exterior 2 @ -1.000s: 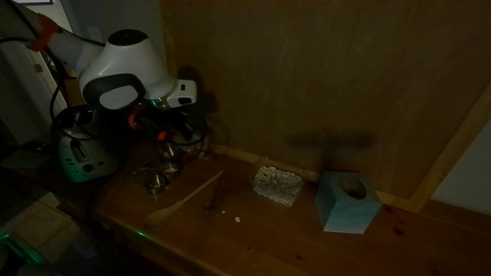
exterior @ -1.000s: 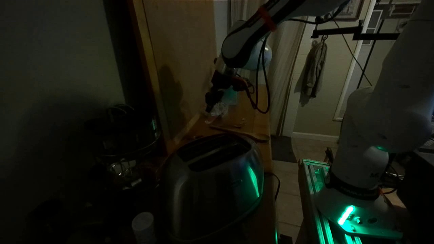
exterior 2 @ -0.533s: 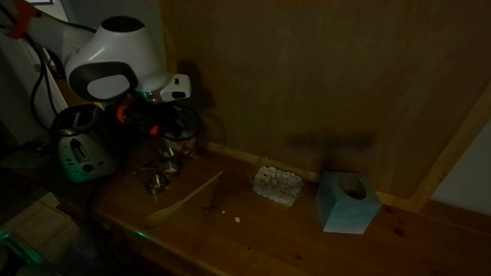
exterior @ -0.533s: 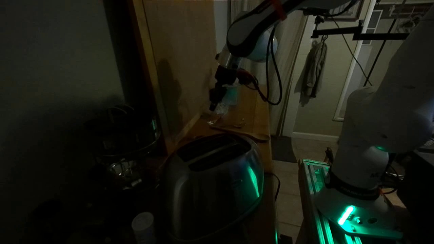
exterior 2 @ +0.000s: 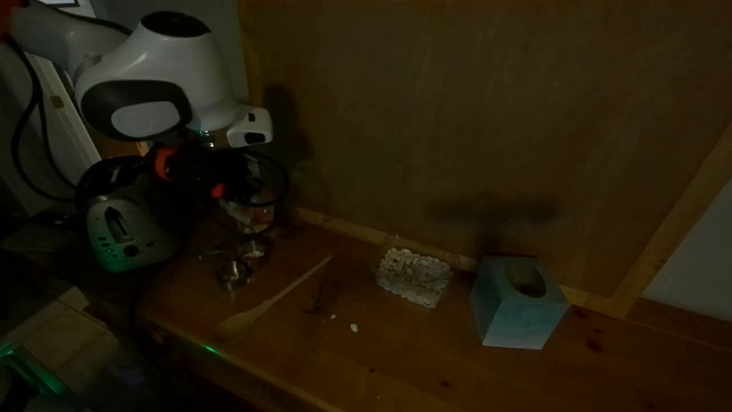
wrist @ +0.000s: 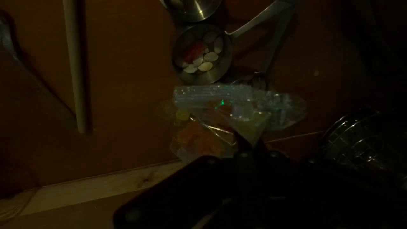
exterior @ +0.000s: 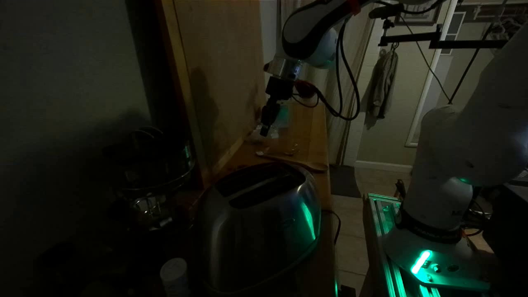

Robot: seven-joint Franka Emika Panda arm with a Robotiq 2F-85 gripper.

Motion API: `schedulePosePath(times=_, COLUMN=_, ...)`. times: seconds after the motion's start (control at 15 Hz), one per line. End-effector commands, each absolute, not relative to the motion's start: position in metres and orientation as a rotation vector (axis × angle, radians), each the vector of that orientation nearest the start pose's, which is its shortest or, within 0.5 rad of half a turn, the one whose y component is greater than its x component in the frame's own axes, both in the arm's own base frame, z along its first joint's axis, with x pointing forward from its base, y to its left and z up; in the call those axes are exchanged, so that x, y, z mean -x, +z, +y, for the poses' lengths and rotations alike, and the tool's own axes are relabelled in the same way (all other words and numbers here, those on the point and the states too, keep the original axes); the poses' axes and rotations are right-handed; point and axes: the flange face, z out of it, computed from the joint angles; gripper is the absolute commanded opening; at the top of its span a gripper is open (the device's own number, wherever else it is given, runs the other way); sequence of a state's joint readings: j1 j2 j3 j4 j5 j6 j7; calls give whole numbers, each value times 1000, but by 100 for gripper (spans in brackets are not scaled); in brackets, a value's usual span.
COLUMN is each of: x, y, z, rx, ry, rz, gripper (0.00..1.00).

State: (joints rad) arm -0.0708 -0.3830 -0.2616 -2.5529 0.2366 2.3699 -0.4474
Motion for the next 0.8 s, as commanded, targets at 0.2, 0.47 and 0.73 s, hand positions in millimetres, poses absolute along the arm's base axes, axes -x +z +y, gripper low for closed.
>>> schedulePosePath(times=0.2, x=-392, y=423, z=-119, rx=2815, ry=-449, rz=-104, gripper=3)
schedulePosePath(times=0.47, x=-393, y=417, z=-105, rx=2743, ry=-448, rz=-177, gripper=4)
schedulePosePath(times=0.73, x=-396, y=414, z=-97, rx=2680, ry=-456, rz=-216, gripper=3)
